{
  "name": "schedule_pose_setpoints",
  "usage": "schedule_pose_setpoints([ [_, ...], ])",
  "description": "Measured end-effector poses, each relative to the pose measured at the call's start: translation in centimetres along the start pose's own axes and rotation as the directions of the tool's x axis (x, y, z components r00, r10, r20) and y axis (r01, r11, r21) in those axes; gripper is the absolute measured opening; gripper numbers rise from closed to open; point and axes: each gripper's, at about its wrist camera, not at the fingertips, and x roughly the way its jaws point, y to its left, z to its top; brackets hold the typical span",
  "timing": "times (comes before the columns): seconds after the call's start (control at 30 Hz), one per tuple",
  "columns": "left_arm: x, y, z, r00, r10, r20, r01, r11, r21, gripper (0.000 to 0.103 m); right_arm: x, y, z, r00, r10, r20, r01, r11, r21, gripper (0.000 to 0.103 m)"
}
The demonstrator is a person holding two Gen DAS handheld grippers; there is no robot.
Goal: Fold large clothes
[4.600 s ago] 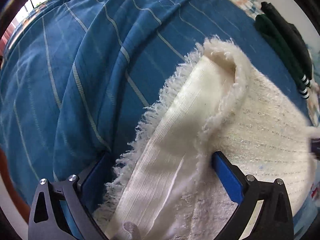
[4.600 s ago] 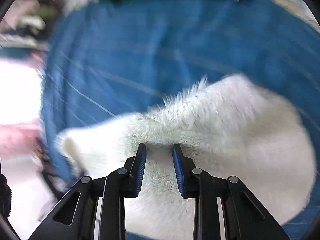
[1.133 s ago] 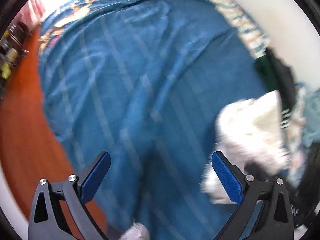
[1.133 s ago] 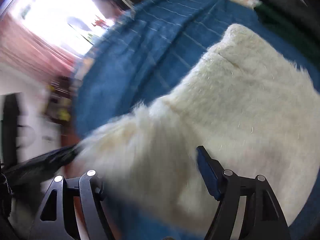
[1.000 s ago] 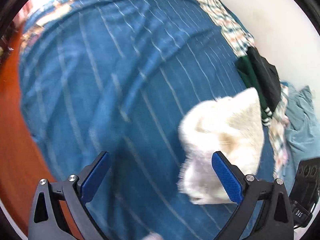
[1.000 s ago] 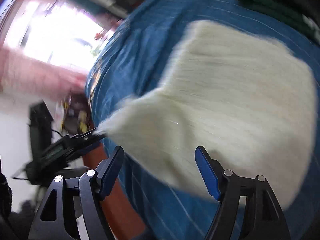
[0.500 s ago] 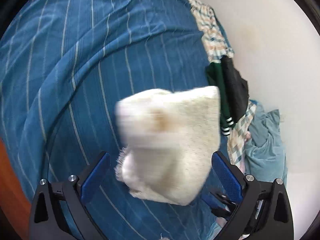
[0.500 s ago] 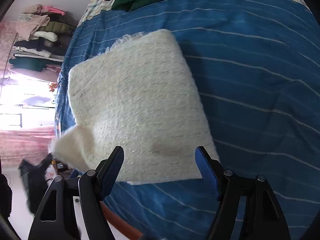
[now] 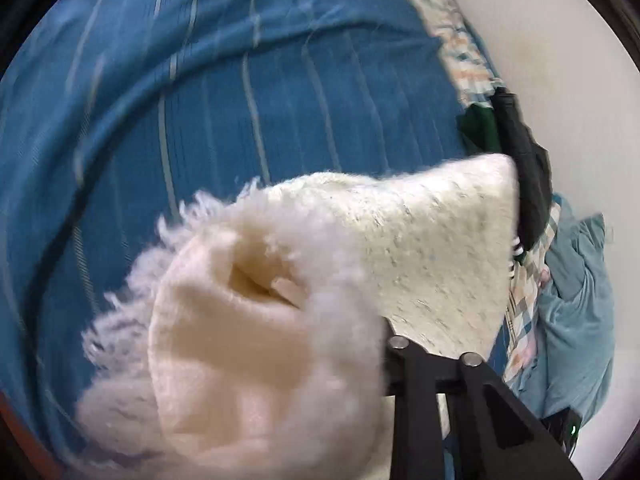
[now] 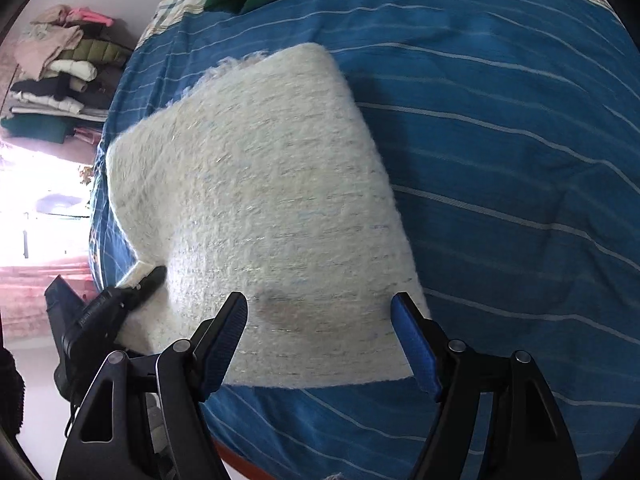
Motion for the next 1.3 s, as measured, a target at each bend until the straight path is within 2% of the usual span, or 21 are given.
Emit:
schedule_pose_setpoints([
  [0.1, -4.6, 0.2, -1.5, 0.998, -0.041, 0.056, 0.042, 0.999, -0.013, 0.017, -0.3, 0.3, 0.2, 1.0, -0.011, -0.012, 0.011, 1.0, -0.024, 0.076],
  [0.2, -6.9, 1.4, -3.3, 0.997, 0.014, 0.072, -0.014, 1.0, -0.007, 0.017, -0.2, 1.7, 0.7, 0.998, -0.058, -0.036, 0.055, 0.995, -0.088, 0.076],
  [0.33, -3.7, 6.4, -4.1, 0.997, 0.077, -0.01, -0.078, 0.994, -0.075, 0.019, 0.0, 3.8, 1.6, 0.998, -0.025, -0.052, 0.017, 0.99, -0.138, 0.075],
  [0.37, -2.9, 7.2, -3.9, 0.996, 0.083, -0.023, -0.084, 0.993, -0.079, 0.024, 0.2, 4.8, 1.9, 0.999, -0.009, -0.05, 0.001, 0.987, -0.162, 0.066],
  [0.43, -2.0, 8.4, -3.2, 0.997, 0.065, -0.045, -0.069, 0.993, -0.093, 0.024, 1.1, 6.6, 2.5, 0.998, -0.015, -0.059, 0.002, 0.976, -0.217, 0.045],
  [0.5, -2.5, 8.4, -2.7, 0.997, 0.043, -0.064, -0.048, 0.995, -0.084, 0.027, 3.1, 8.2, 3.4, 0.993, -0.105, -0.059, 0.084, 0.955, -0.283, 0.044],
  [0.57, -4.0, 7.7, -2.4, 0.997, 0.056, -0.059, -0.059, 0.997, -0.043, 0.039, 6.4, 8.4, 4.7, 0.982, -0.155, -0.111, 0.116, 0.947, -0.301, 0.044],
  [0.67, -7.0, 6.6, -2.3, 0.993, 0.121, -0.013, -0.12, 0.992, 0.042, 0.061, 8.0, 8.3, 7.0, 0.975, -0.141, -0.174, 0.089, 0.957, -0.274, 0.047],
  [0.7, -8.3, 6.2, -2.3, 0.987, 0.163, 0.013, -0.164, 0.983, 0.083, 0.065, 7.6, 8.4, 7.4, 0.971, -0.14, -0.195, 0.083, 0.958, -0.275, 0.047],
  [0.77, -10.3, 5.5, -2.2, 0.971, 0.234, 0.057, -0.24, 0.96, 0.146, 0.083, 5.6, 8.2, 8.0, 0.976, -0.096, -0.196, 0.045, 0.967, -0.249, 0.047],
  [0.83, -12.0, 4.8, -1.8, 0.951, 0.292, 0.097, -0.306, 0.931, 0.201, 0.09, 3.4, 7.7, 8.1, 0.985, -0.031, -0.171, -0.008, 0.976, -0.219, 0.047],
  [0.9, -12.5, 3.9, -0.8, 0.94, 0.316, 0.13, -0.34, 0.906, 0.252, 0.09, 1.6, 7.2, 7.8, 0.989, 0.015, -0.149, -0.043, 0.982, -0.185, 0.047],
  [0.97, -11.4, 2.1, 0.6, 0.929, 0.333, 0.159, -0.367, 0.879, 0.305, 0.09, 0.9, 7.1, 7.5, 0.989, 0.053, -0.139, -0.078, 0.981, -0.176, 0.047],
  [1.03, -9.7, 1.1, 1.4, 0.932, 0.327, 0.157, -0.361, 0.874, 0.324, 0.09, 1.7, 8.0, 7.5, 0.986, 0.074, -0.147, -0.102, 0.977, -0.186, 0.047],
  [1.13, -6.2, -0.7, 2.8, 0.939, 0.319, 0.128, -0.344, 0.871, 0.35, 0.09, 4.6, 10.6, 8.2, 0.991, 0.041, -0.128, -0.07, 0.971, -0.23, 0.04],
  [1.17, -5.0, -1.2, 2.9, 0.932, 0.335, 0.136, -0.362, 0.857, 0.366, 0.09, 6.4, 11.5, 8.7, 0.992, -0.009, -0.123, -0.021, 0.971, -0.238, 0.04],
  [1.23, -3.1, -1.8, 2.9, 0.928, 0.351, 0.126, -0.371, 0.839, 0.398, 0.09, 9.1, 12.4, 9.8, 0.992, -0.058, -0.112, 0.032, 0.974, -0.225, 0.041],
  [1.3, -1.9, -1.7, 2.6, 0.918, 0.379, 0.114, -0.391, 0.824, 0.409, 0.09, 9.8, 13.5, 10.2, 0.992, -0.094, -0.085, 0.069, 0.964, -0.258, 0.041],
])
